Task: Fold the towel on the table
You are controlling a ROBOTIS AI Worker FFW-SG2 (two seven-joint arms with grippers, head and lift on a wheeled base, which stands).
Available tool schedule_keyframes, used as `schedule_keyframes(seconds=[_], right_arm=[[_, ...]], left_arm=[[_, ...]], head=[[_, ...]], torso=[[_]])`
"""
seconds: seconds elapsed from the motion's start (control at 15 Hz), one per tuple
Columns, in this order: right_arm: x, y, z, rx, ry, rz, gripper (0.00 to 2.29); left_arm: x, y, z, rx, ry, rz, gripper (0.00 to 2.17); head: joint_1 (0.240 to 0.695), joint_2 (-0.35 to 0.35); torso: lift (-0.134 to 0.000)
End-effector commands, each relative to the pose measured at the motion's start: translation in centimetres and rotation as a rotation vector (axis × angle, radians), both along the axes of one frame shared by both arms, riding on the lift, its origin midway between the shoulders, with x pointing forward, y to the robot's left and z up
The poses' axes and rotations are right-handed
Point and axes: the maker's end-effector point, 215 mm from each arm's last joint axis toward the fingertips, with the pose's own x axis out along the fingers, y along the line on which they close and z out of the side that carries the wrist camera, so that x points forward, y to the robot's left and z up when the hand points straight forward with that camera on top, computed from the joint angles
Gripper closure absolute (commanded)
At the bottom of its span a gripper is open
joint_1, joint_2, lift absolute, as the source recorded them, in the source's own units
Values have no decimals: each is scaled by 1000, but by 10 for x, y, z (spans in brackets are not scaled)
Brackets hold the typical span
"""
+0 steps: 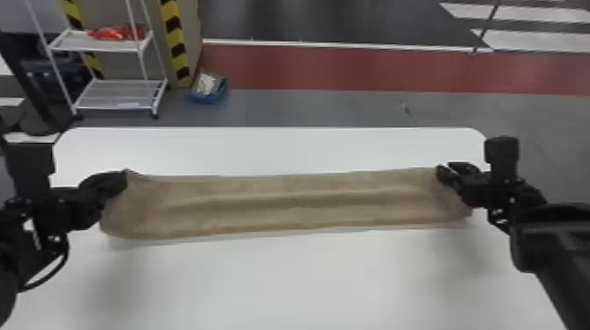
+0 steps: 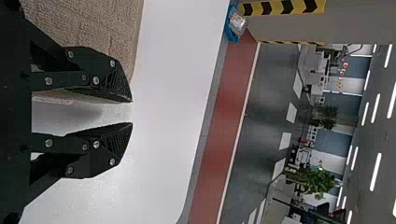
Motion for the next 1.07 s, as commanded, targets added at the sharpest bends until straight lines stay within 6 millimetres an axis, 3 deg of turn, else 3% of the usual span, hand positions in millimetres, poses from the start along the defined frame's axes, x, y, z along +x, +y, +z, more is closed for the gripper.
schedule_keyframes(seconds=[0.0,0.2,0.27,0.53,0.6,0.8,0.87,1.0], right_arm=[[0,0,-2,2,4,0,839],[0,2,-2,15,1,-2,785],[0,3,-3,21,1,-4,606],[1,12,-5,37,5,18,623],[2,15,-4,37,5,20,772],[5,19,-4,35,10,27,792],[5,18,-5,39,12,25,957],[5,20,-5,49,18,30,1065]], left_arm=[[0,0,-1,0,3,-1,977],[0,0,0,0,0,1,977],[0,0,-1,-1,3,-1,974],[-1,-1,-2,-1,3,-6,977],[-1,-1,-1,-3,2,-8,977],[-2,2,-2,-3,3,-5,977],[-2,2,-2,-3,3,-3,977],[-2,3,-1,-2,3,-4,977]], head=[[695,-64],[695,-64],[695,-63],[695,-59],[695,-57],[695,-51],[695,-49],[695,-46]], torso=[[-128],[-128],[-128],[-128],[-128],[-128],[-128],[-128]])
